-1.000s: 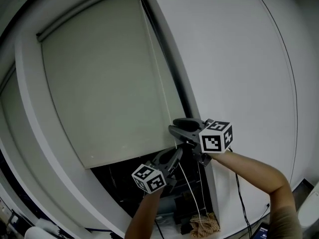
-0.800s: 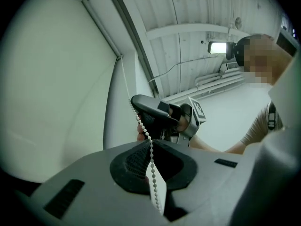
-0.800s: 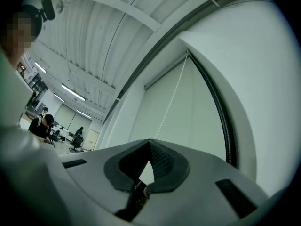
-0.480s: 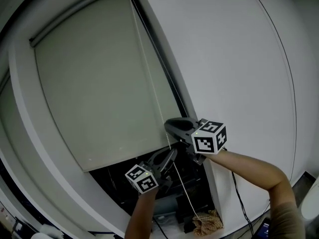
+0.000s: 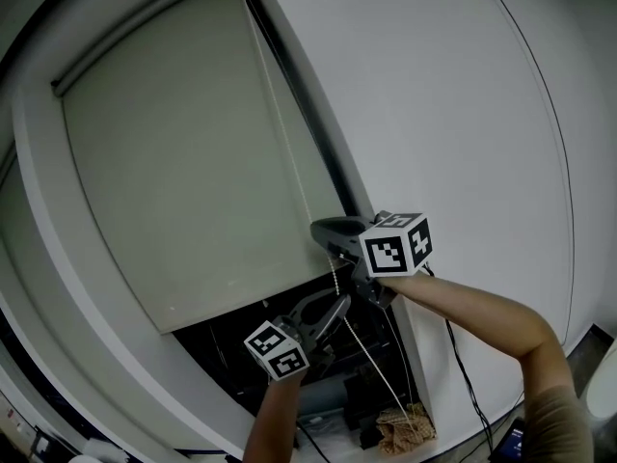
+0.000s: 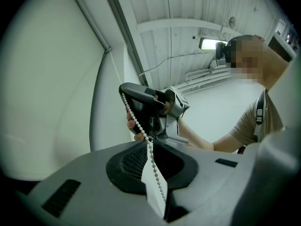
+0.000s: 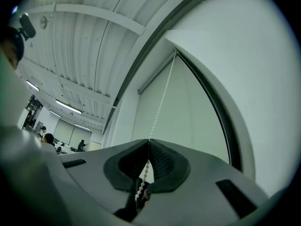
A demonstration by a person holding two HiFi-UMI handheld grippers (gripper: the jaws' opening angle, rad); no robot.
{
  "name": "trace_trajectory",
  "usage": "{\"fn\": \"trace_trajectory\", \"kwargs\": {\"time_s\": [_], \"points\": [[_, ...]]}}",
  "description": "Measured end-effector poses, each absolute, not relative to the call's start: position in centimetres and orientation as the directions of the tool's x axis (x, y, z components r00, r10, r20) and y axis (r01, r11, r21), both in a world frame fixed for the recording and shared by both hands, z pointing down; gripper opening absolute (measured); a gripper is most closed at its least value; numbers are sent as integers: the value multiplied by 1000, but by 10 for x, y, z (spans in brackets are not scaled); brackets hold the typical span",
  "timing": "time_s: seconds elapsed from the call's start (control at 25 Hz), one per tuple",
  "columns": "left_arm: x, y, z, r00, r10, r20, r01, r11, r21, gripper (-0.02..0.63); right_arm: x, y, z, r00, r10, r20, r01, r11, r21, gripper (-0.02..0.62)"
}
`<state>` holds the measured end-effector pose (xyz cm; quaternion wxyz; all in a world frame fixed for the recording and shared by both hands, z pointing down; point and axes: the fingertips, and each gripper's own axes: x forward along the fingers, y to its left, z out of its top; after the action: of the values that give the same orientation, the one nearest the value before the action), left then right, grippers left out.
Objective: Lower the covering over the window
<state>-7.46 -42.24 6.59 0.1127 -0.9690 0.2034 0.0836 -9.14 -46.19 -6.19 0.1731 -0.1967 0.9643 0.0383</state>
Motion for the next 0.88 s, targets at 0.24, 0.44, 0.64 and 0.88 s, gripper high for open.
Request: {"fn": "trace_trajectory", "kwargs": {"time_s": [0.24, 0.44, 0.64, 0.88], "points": [[-104, -416, 5, 818, -227, -528, -306, -950, -66, 261, -80, -427, 15, -898, -337, -281, -366, 929, 57, 11], [-85, -443, -34, 840, -361, -406, -439, -891, -116, 75, -91, -424, 32, -905, -325, -273, -345, 938, 29, 11], [-84, -430, -27, 830, -340, -441, -392, -919, -28, 23, -82, -409, 37, -916, -303, -264, -349, 925, 152, 12], [-107, -425, 0, 818, -414, -399, -481, -873, -81, 21, -59, -406, -28, -854, -301, -425, -403, 899, 174, 80]]}}
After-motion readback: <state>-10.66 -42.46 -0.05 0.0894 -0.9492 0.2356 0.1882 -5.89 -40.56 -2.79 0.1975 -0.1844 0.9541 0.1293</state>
